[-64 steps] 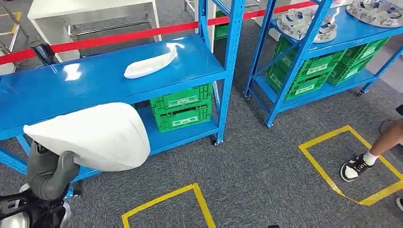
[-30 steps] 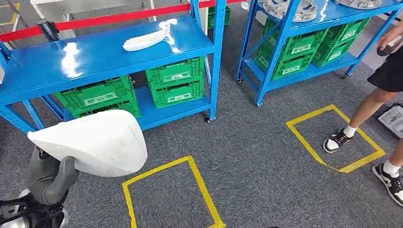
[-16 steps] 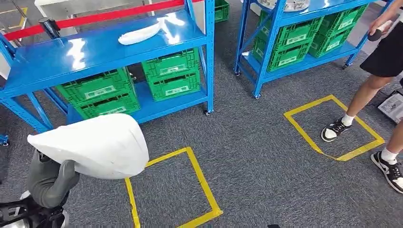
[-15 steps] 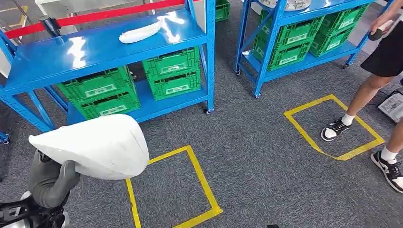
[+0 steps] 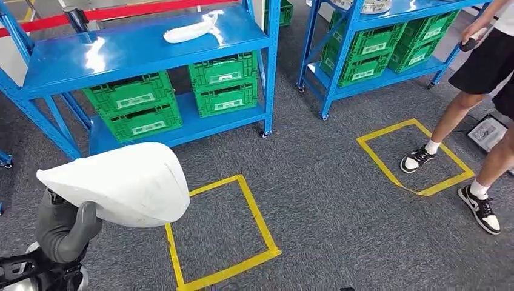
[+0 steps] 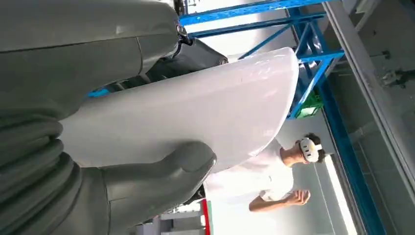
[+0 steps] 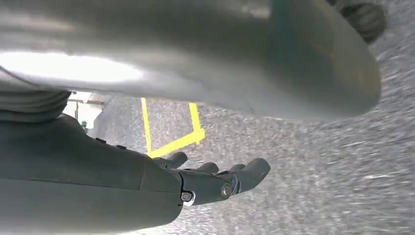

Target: Take the parts from the cabinet and place them on the table.

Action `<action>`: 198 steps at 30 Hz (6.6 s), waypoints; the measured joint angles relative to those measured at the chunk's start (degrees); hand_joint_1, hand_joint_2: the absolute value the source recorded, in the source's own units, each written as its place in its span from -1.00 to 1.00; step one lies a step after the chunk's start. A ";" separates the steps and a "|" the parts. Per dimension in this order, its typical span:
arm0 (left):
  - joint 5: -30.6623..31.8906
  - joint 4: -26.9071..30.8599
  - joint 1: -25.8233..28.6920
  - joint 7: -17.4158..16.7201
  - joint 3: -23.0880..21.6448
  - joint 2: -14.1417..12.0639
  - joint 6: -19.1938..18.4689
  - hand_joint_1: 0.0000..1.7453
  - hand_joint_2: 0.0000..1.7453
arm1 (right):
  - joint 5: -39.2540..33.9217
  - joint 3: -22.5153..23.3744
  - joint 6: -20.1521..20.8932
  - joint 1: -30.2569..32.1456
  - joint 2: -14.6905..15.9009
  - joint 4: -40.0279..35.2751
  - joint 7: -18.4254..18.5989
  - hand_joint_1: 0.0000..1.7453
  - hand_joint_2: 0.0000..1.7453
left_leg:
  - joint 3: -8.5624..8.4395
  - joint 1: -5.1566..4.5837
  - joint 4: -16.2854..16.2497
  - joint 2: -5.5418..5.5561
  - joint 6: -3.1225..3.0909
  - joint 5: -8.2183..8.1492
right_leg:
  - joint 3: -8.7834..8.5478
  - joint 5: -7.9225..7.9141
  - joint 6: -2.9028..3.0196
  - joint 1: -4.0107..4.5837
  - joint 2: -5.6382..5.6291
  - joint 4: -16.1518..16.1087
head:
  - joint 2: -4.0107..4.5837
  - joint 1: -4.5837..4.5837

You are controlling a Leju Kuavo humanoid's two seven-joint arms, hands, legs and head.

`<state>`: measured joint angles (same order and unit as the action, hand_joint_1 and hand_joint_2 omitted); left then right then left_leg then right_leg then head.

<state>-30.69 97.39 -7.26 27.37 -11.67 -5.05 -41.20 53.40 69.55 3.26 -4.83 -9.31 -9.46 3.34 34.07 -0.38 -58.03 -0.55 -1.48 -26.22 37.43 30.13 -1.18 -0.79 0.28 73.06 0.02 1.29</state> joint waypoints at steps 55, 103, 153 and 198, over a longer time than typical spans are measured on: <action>2.01 0.13 -0.28 -1.25 1.11 1.31 1.68 1.00 1.00 | 2.25 -0.46 2.67 0.18 -0.28 0.02 -3.07 -1.00 -1.00 | -7.65 0.23 2.66 0.00 -0.11 -4.51 | 2.33 -4.91 -0.03 0.02 0.11 -12.76 | 0.00 -0.13; 7.93 0.44 -0.24 1.77 2.91 0.68 5.31 1.00 1.00 | 3.61 -1.51 2.43 0.44 0.02 0.00 -2.23 -1.00 -1.00 | 5.44 0.67 -11.96 1.36 3.83 -7.19 | -5.85 -1.16 3.08 -0.09 0.83 -14.82 | 0.00 -0.20; 9.14 2.27 3.96 6.21 4.20 -3.74 6.32 1.00 1.00 | 5.16 -3.34 2.99 1.00 0.22 0.04 -2.51 -1.00 -1.00 | -0.18 0.67 0.07 3.18 0.50 0.07 | 1.31 8.30 0.28 0.02 -0.20 3.52 | 0.00 0.26; 12.33 4.11 3.95 8.54 7.74 -8.28 11.30 1.00 1.00 | 5.75 -3.39 4.68 1.47 -0.37 0.33 -5.11 -1.00 -1.00 | 8.71 0.99 -17.77 1.15 4.30 -8.43 | -5.48 -0.34 4.05 0.34 2.43 -13.37 | 0.00 -0.11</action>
<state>-18.36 101.50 -3.31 35.91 -3.93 -13.33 -29.90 59.14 66.16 7.93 -3.36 -9.68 -9.14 -1.77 42.78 0.62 -75.80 0.60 2.82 -34.66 31.95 29.80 2.87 -0.45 2.71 59.69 0.02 1.18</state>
